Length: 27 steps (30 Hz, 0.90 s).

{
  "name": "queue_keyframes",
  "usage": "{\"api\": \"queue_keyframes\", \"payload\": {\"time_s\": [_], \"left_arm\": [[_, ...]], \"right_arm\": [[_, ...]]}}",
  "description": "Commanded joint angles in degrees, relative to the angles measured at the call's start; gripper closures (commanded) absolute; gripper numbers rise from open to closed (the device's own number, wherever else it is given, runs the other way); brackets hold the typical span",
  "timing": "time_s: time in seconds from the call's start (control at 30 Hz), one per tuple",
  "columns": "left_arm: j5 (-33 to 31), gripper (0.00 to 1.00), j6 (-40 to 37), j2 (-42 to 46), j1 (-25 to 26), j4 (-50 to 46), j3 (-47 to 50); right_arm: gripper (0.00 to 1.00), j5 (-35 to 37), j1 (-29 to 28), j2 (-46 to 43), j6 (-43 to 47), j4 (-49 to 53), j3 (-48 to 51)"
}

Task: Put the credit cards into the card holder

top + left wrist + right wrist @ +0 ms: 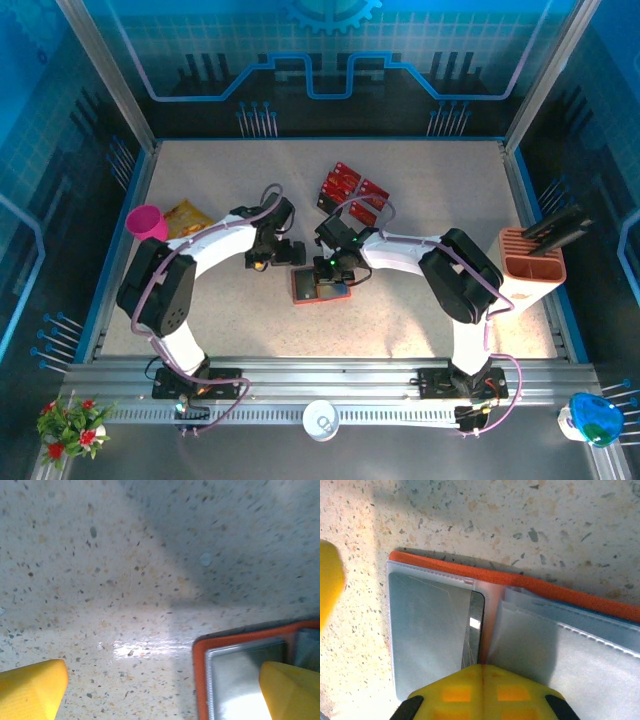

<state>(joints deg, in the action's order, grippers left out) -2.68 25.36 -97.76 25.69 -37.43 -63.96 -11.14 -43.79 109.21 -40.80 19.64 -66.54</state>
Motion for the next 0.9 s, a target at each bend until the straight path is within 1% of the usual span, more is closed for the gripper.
{"api": "queue_keyframes", "payload": {"time_s": [0.0,0.17,0.33,0.47,0.57,0.67,0.87], "left_arm": [[1.7,0.01,-0.5,2.1,-0.3,-1.1,-1.5],[2.5,0.01,-0.1,3.2,-0.3,-1.1,-1.7],[3.8,0.01,0.7,5.1,-0.2,-0.9,-2.2],[5.5,0.01,3.2,6.5,0.9,0.6,-1.6],[4.3,0.01,6.1,6.3,3.8,0.0,-2.3],[2.4,0.01,7.7,5.7,7.9,0.5,-3.0],[-0.6,0.01,12.6,3.3,14.0,2.8,-1.6]], "right_arm": [[0.93,-0.5,-0.4,-0.7,-0.9,0.4,0.0],[0.89,-0.7,1.3,-4.5,-1.2,0.4,0.6],[0.81,-1.7,4.7,-8.7,0.5,1.8,0.9],[0.77,-3.1,8.1,-11.1,3.5,4.6,1.2],[0.76,-3.8,10.5,-12.4,6.1,7.7,1.2],[0.75,-3.7,11.8,-12.3,8.6,9.6,1.4],[0.78,-4.9,12.5,-10.6,11.8,11.2,1.8]]}}
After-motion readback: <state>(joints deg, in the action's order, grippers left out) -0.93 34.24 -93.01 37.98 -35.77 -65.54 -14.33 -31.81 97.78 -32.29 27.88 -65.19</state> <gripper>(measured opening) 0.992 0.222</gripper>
